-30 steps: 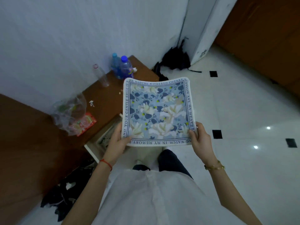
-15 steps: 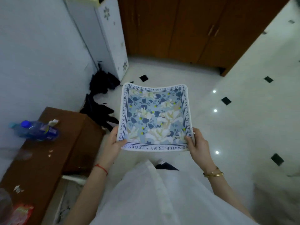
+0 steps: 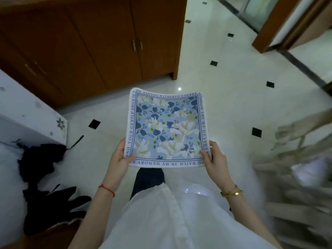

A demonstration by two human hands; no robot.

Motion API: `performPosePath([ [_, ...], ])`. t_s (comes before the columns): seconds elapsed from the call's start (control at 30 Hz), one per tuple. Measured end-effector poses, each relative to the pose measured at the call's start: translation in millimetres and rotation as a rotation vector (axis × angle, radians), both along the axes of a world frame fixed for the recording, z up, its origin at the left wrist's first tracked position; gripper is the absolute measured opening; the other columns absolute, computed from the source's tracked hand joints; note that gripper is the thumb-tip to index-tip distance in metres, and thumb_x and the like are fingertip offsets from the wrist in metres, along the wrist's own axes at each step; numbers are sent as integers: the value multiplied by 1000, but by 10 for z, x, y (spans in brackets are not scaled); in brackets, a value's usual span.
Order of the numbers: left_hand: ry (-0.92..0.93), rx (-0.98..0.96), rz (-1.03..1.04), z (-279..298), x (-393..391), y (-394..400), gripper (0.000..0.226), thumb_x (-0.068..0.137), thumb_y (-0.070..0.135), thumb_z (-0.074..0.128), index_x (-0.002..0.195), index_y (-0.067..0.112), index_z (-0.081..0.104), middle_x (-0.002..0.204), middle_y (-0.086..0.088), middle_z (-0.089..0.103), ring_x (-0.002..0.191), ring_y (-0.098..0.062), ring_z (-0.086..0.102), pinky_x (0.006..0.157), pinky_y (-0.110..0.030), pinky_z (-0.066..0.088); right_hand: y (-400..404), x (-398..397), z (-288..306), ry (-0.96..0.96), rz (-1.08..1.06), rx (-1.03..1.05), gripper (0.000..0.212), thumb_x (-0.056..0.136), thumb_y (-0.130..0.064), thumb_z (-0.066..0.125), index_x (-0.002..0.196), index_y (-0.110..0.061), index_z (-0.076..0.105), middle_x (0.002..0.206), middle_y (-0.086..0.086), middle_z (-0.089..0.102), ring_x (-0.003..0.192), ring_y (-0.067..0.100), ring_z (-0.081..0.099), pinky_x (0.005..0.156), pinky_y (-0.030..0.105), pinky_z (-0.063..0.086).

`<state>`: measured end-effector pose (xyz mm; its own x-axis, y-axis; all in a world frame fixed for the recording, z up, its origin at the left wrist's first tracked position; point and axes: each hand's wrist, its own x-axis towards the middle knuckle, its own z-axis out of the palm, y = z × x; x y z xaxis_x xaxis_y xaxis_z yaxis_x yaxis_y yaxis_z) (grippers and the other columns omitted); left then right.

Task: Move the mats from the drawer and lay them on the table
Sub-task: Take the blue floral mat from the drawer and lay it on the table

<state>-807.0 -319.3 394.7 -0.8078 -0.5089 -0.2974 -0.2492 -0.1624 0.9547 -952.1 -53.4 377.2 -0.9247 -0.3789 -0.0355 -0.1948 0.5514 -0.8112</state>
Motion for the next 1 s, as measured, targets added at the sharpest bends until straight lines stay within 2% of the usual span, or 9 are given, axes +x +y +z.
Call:
performPosePath([
  [0.17, 31, -8, -164, 23, -1238, -222, 57, 85, -16, 50, 130, 19, 52, 125, -1, 64, 116, -21, 60, 100, -48, 47, -40, -681, 5, 19, -187, -13, 22, 95, -5, 54, 116, -4, 52, 87, -22, 60, 74, -17, 58, 60, 0, 38],
  [0.3, 52, -16, -337, 108, -2310, -332, 58, 83, -19, 49, 132, 12, 49, 127, -8, 63, 118, -27, 59, 101, -52, 45, -40, -1244, 81, 53, -390, -29, 23, 95, -8, 54, 118, -7, 51, 89, -25, 61, 78, -16, 57, 64, 2, 40],
  [0.33, 55, -15, -383, 130, -2570, -338, 58, 83, -19, 49, 133, 11, 49, 127, -9, 62, 118, -29, 59, 101, -52, 45, -22, -1360, 93, 51, -445, -43, 23, 95, -10, 54, 118, -9, 51, 88, -25, 62, 80, -12, 59, 66, 6, 43],
  [0.43, 63, -14, -527, 202, -3316, -286, 57, 84, -18, 50, 132, 13, 49, 128, -9, 62, 118, -30, 58, 100, -53, 45, 44, -1663, 94, 55, -585, -75, 19, 96, -14, 53, 115, -13, 51, 93, -22, 63, 80, 3, 62, 70, 30, 53],
  [0.53, 48, -22, -646, 240, -3988, -127, 59, 84, -18, 50, 128, 21, 52, 125, -4, 63, 116, -24, 60, 99, -51, 47, 147, -1933, 99, 58, -718, -89, 16, 96, -14, 54, 112, -14, 52, 88, -16, 65, 76, 5, 62, 68, 38, 53],
  [0.7, 20, -31, -806, 166, -4987, 289, 60, 84, -17, 50, 126, 25, 55, 127, -6, 62, 117, -25, 60, 99, -54, 46, 398, -2470, 77, 39, -858, -97, 21, 96, -15, 53, 114, -25, 51, 99, -15, 65, 86, 1, 64, 72, 23, 52],
  [0.8, 8, -23, -846, 89, -5572, 625, 61, 84, -17, 49, 123, 29, 56, 126, -4, 63, 116, -24, 60, 99, -51, 47, 652, -2916, -9, 35, -928, -76, 24, 96, -17, 54, 114, -32, 50, 99, -13, 66, 86, 3, 64, 71, 22, 52],
  [0.87, 0, -18, -871, 61, -5987, 877, 62, 84, -18, 49, 121, 31, 55, 124, -1, 64, 115, -22, 61, 99, -49, 47, 856, -3262, -56, 24, -954, -74, 22, 95, -19, 55, 114, -30, 51, 97, -9, 67, 82, 6, 65, 69, 25, 53],
  [1.0, -12, -25, -890, 88, -6877, 1449, 58, 85, -15, 51, 128, 25, 54, 123, -3, 65, 112, -25, 62, 97, -48, 48, 1392, -4079, 6, 18, -977, -50, 15, 96, -15, 54, 110, -22, 52, 85, -12, 67, 72, 3, 64, 58, 15, 47],
])
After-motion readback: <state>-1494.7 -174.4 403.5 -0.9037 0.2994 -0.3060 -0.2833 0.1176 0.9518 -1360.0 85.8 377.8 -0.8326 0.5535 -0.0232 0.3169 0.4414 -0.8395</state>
